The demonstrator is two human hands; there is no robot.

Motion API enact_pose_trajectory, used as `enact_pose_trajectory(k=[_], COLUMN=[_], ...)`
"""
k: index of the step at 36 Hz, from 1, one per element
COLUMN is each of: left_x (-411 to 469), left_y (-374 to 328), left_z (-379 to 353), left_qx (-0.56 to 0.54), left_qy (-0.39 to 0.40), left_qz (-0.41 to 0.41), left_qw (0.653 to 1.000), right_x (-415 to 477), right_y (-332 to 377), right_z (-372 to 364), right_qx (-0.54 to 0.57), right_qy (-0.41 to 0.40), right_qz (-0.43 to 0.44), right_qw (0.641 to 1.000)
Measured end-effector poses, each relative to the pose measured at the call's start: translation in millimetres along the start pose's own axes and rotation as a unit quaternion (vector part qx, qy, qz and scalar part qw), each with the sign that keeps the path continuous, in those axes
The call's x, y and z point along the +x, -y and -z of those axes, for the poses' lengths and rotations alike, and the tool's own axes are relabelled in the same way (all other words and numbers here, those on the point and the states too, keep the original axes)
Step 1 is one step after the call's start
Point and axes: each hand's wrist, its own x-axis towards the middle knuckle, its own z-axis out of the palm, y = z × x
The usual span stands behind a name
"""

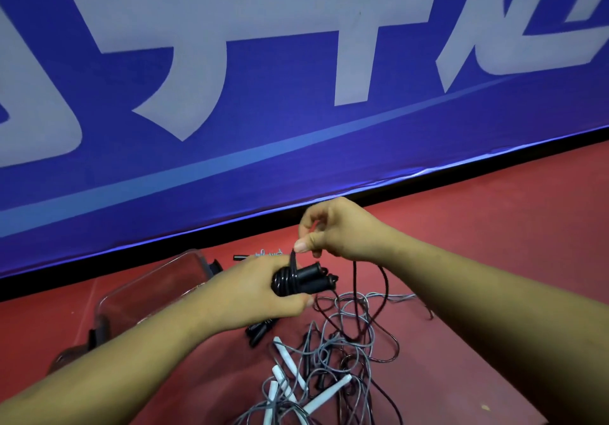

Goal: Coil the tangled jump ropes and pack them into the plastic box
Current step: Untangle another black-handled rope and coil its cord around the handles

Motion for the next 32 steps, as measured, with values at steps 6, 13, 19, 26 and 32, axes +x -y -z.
enact_pose_trajectory(k=[6, 13, 19, 26, 32], left_x=[-4, -6, 3, 7, 5], left_y=[-9, -1, 20, 34, 27], left_z=[6, 23, 37, 40, 25], left_qx=[-0.050, -0.104, -0.037, 0.134, 0.275], left_qy=[-0.061, -0.097, -0.179, -0.152, -0.060], left_qz=[0.000, -0.036, 0.063, 0.125, 0.090], left_qw=[0.997, 0.989, 0.981, 0.971, 0.955], right_x=[-3, -12, -11, -7, -9], right_y=[-19, -23, -12, 23, 32], right_z=[-3, -8, -26, -43, -43], right_qx=[0.113, 0.151, 0.044, -0.175, -0.364], right_qy=[0.046, 0.173, 0.137, 0.119, 0.082], right_qz=[-0.075, -0.157, -0.139, -0.030, 0.077], right_qw=[0.990, 0.961, 0.980, 0.977, 0.925])
